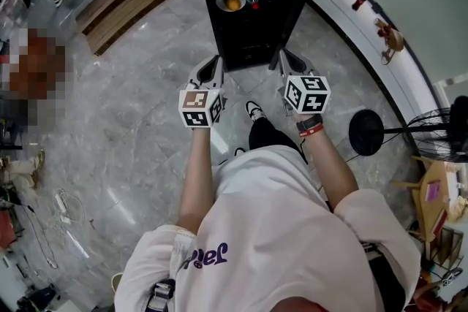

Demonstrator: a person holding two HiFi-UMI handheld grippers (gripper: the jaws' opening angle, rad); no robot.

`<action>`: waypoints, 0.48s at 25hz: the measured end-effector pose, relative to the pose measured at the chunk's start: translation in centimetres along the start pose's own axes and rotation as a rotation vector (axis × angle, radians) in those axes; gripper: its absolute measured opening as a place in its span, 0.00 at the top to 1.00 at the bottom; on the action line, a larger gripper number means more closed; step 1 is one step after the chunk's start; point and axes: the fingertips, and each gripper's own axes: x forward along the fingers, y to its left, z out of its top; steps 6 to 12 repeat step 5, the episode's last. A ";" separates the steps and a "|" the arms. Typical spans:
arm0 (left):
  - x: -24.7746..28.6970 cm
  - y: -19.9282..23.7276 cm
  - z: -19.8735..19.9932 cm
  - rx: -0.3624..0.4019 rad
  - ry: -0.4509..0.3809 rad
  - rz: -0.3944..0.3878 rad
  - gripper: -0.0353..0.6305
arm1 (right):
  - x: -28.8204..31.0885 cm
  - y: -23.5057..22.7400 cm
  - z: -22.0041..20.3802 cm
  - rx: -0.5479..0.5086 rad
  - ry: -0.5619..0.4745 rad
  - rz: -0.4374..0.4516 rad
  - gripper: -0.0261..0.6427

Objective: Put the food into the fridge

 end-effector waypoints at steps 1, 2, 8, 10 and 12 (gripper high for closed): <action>0.1 0.0 -0.3 -0.006 0.005 -0.003 0.92 | 0.1 0.0 -0.2 -0.007 0.008 0.006 0.94; 0.3 0.1 -0.8 -0.013 0.016 -0.006 0.92 | 0.3 0.0 -0.5 -0.015 0.017 0.015 0.94; 0.9 0.7 -2.8 -0.036 0.068 -0.011 0.92 | 1.0 0.3 -1.4 -0.041 0.046 0.052 0.94; 0.9 0.7 -2.8 -0.036 0.068 -0.011 0.92 | 1.0 0.3 -1.4 -0.041 0.046 0.052 0.94; 0.9 0.7 -2.8 -0.036 0.068 -0.011 0.92 | 1.0 0.3 -1.4 -0.041 0.046 0.052 0.94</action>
